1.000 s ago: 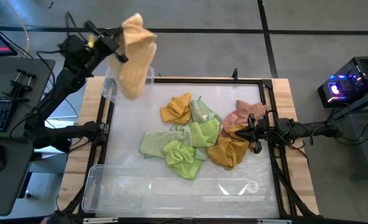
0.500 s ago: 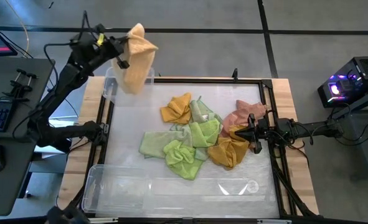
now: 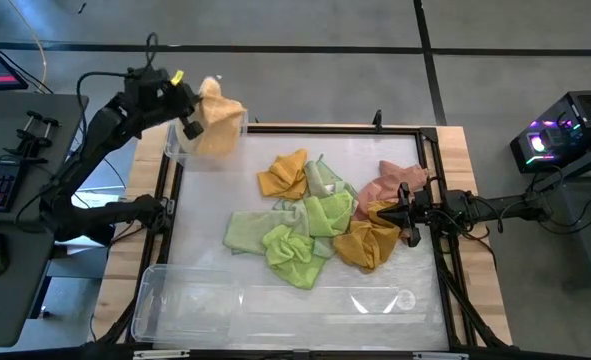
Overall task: Sort towels by color in basket
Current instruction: Put the orange towel into the top transparent bin
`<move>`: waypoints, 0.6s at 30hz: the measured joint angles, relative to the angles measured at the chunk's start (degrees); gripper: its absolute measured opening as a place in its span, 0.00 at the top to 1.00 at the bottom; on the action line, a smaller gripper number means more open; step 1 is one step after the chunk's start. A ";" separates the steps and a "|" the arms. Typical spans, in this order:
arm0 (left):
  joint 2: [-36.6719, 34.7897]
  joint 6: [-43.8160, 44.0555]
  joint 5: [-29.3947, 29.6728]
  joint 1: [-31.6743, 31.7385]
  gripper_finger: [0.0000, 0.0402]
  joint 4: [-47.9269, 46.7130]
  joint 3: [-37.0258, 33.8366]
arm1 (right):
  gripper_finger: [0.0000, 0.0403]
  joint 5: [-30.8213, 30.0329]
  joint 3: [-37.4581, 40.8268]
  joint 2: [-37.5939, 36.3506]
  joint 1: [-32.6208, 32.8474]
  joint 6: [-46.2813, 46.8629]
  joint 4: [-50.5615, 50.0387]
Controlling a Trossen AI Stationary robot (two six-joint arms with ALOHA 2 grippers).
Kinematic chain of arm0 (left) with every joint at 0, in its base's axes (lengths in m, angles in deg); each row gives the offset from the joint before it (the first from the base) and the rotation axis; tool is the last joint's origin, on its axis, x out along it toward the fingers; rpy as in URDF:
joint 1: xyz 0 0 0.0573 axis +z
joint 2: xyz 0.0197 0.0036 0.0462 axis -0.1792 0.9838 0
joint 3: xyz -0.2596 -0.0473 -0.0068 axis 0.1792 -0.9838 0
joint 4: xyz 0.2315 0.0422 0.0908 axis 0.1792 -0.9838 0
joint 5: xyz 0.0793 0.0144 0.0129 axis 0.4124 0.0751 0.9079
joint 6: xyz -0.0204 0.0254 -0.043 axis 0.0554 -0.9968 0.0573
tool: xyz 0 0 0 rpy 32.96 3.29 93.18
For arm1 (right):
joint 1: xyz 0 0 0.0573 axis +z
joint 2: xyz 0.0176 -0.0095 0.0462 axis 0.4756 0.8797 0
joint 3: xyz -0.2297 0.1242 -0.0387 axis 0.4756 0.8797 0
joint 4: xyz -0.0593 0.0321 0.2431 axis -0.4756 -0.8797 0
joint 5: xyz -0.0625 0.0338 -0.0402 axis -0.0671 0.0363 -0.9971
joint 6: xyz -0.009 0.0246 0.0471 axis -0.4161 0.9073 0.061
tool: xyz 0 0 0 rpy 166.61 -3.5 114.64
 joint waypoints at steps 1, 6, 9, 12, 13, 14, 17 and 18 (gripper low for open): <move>0.47 0.57 -0.16 0.30 1.00 -1.76 0.00 | 0.94 0.00 0.00 0.00 0.02 0.01 -0.01; 4.25 5.45 -2.45 0.51 0.99 -6.03 0.00 | 0.94 0.00 0.00 0.00 0.00 -0.01 -0.02; 6.98 7.62 -3.15 0.52 0.95 -6.98 0.00 | 0.94 0.00 0.00 0.00 0.01 -0.02 -0.02; 9.66 9.33 -3.08 0.52 0.88 -9.73 0.00 | 0.94 0.00 0.02 0.00 0.02 0.01 -0.02; 10.33 9.87 -3.06 0.52 0.86 -10.53 0.00 | 0.94 0.00 0.00 0.00 0.00 0.01 -0.02; 10.85 10.34 -3.01 0.52 0.83 -11.20 0.00 | 0.94 0.00 0.00 0.00 0.00 -0.01 -0.01; 11.45 12.96 -0.81 0.52 0.77 -11.26 0.00 | 0.94 0.00 0.00 0.00 0.02 0.01 -0.01; 11.38 13.92 0.86 0.50 0.75 -11.17 0.11 | 0.94 0.00 0.01 0.00 0.02 0.00 -0.02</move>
